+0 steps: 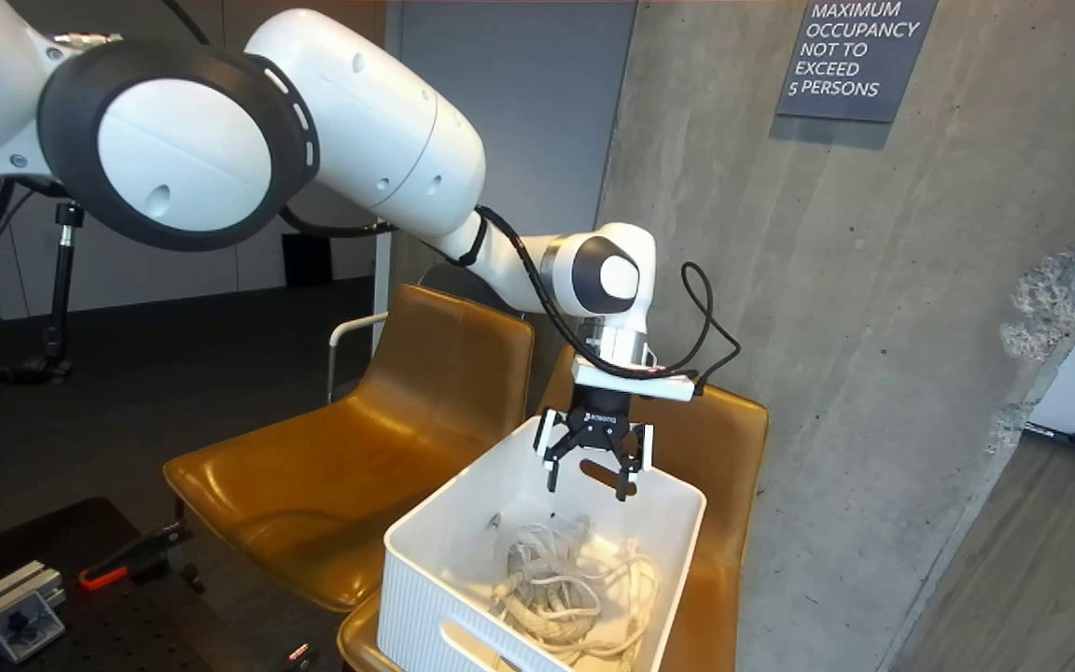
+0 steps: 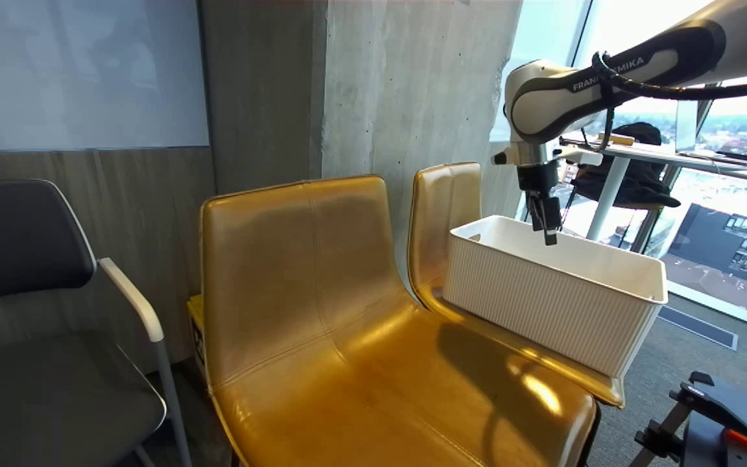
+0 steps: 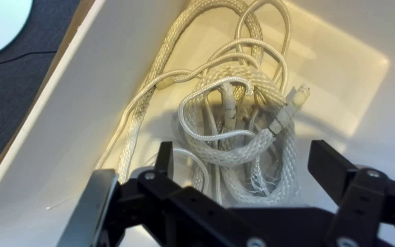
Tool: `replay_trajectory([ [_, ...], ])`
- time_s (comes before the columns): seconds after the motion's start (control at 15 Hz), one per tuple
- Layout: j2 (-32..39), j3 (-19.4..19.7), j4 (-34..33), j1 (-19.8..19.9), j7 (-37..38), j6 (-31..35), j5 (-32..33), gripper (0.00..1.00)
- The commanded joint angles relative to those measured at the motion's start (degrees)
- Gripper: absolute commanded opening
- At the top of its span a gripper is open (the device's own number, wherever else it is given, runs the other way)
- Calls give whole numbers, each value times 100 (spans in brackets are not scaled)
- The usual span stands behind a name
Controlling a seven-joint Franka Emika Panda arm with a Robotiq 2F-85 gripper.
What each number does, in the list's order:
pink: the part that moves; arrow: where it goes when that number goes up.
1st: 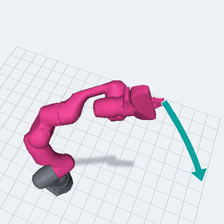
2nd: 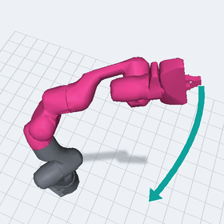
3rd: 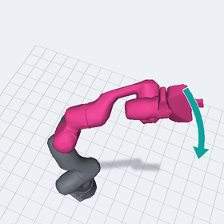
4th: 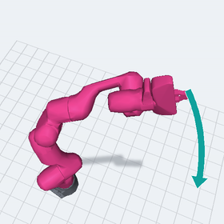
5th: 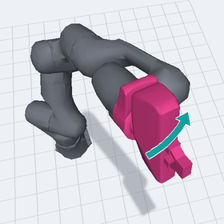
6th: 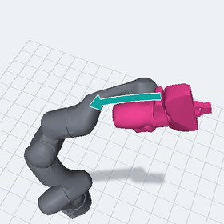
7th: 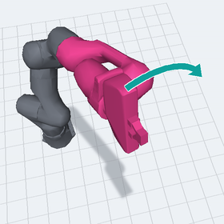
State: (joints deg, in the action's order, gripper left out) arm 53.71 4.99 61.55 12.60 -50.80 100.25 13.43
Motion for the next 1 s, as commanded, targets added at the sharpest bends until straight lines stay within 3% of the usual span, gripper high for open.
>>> replay_trajectory([
  [0.0, -708, 267, 792, -304, 105, -334, 643, 100],
  [0.47, -1613, 226, 1491, -517, -216, -1598, 1525, 100],
  [0.67, -1856, 165, 1756, -356, -244, -1530, 1543, 100],
  [0.93, -2431, 56, 2789, -36, 198, -877, 929, 100],
])
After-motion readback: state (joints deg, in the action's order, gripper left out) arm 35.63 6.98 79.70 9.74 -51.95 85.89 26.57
